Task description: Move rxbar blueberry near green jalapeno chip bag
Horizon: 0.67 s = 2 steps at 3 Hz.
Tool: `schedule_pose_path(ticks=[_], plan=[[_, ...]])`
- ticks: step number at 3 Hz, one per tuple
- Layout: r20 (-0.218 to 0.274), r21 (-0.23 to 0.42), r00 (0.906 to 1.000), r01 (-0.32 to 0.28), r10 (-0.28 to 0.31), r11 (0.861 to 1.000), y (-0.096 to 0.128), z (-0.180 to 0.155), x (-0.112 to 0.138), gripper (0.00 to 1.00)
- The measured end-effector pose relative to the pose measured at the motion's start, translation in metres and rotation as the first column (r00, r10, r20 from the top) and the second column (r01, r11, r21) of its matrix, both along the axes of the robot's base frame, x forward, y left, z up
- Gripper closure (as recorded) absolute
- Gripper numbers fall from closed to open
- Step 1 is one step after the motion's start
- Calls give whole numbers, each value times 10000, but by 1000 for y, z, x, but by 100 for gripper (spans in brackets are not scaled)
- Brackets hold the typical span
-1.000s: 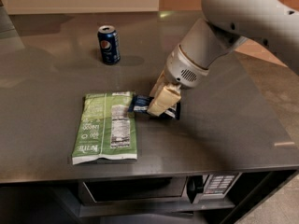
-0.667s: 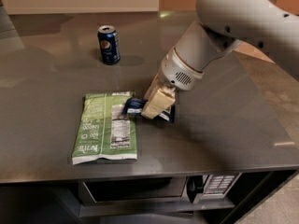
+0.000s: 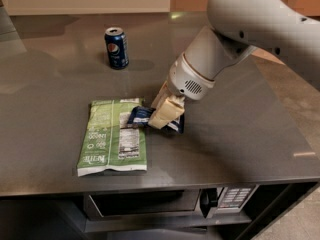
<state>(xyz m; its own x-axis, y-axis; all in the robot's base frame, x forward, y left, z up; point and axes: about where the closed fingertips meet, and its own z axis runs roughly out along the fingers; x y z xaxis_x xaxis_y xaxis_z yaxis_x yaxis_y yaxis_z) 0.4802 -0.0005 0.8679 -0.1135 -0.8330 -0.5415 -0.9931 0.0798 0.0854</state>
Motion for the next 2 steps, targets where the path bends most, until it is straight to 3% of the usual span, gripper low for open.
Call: schedule_pose_path(ticks=[1,2], plan=[[19,-9,10000,-20,20,10000,1,1,-1,12],[36,-18,10000,-38,38,10000,2,1,-2,0]])
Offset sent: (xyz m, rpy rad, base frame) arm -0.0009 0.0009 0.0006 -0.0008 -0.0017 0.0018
